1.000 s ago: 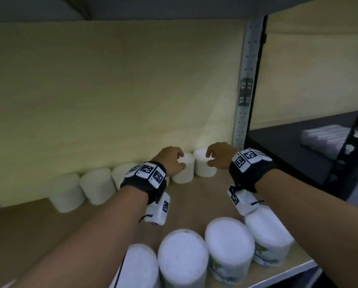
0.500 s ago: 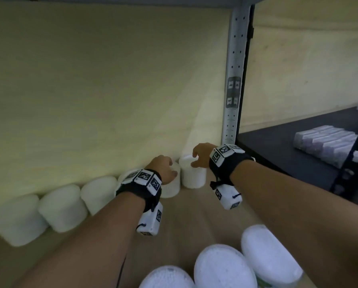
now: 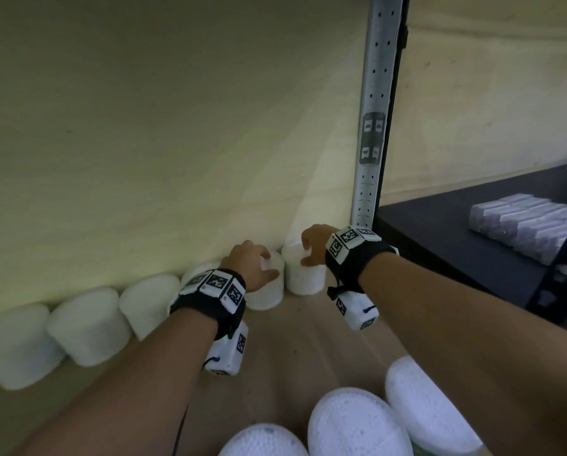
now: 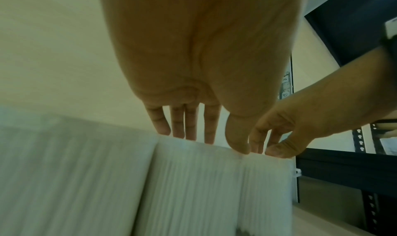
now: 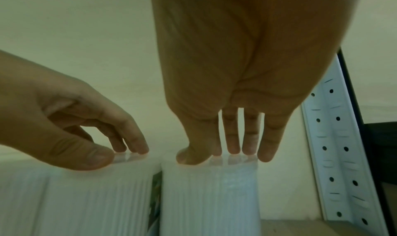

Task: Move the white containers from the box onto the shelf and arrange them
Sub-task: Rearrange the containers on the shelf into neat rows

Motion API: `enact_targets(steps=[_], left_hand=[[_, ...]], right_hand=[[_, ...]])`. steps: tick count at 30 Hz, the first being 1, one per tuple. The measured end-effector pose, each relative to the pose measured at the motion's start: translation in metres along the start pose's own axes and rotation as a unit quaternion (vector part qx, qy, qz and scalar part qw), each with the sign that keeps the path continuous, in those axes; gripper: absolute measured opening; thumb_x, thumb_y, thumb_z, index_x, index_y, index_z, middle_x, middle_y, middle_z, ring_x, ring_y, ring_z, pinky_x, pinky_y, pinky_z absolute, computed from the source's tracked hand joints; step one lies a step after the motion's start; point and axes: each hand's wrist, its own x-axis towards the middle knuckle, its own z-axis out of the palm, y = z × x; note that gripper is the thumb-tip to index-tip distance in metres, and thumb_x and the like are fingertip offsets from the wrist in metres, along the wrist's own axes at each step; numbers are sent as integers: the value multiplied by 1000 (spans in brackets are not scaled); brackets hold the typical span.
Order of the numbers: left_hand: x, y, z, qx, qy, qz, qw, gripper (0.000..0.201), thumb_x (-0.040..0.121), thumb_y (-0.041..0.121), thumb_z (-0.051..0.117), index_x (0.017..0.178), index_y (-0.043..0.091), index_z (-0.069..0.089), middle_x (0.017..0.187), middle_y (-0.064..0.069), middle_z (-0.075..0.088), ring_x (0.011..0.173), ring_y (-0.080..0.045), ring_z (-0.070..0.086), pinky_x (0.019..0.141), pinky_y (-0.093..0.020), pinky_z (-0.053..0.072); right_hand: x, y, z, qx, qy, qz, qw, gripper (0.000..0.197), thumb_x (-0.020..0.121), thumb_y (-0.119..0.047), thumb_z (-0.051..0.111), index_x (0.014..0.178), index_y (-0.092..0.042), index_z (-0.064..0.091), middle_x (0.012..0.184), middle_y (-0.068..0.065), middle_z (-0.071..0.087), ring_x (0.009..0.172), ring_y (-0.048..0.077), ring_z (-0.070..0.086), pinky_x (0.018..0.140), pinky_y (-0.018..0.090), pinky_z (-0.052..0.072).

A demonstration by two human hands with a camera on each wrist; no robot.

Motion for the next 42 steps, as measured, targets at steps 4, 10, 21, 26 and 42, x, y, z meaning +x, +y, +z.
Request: enact_targets(steps=[4,10,21,26,42], left_hand=[[0,-2,0,-8,4,0,1000,59,87,43,60,136,13,47,139,-9,43,128,-27,42,107,-41,38],[2,-4,1,-14,16,2,1000,57,83,45,65,130,14,55,133,-8,50,124,-27,49,104,-42,42],[2,-6,2,-8,11,3,1000,58,84,47,63,132,16,54,135,-8,47,127,-27,46,106,-43,39],[4,-5,1,-20,10,1,1000,57,83,46,65,130,15,55,137,-7,46,127,-26,46,106,-43,40],[4,-2,2,-9,8,-2,1000,56,85,43,64,130,12,54,132,-9,47,123,-28,47,104,-40,41]], right_hand=[[-48,-15,-20,18,10,-25,999,45,86,-42,62,114,-8,58,119,10,56,109,29,56,95,41,49],[-48,-10,-16,35,11,-38,999,42,87,-30,65,120,-6,56,126,12,54,115,29,54,96,36,44],[-50,-7,-20,53,-6,-56,997,41,86,-11,61,127,-14,56,138,8,46,124,26,49,99,30,42],[-50,-9,-17,51,59,-14,997,51,90,-44,56,131,-14,50,136,11,42,124,31,46,101,39,40],[-57,-17,-19,-5,-25,-40,999,52,91,-15,57,141,-15,40,146,9,36,131,28,43,103,32,38]])
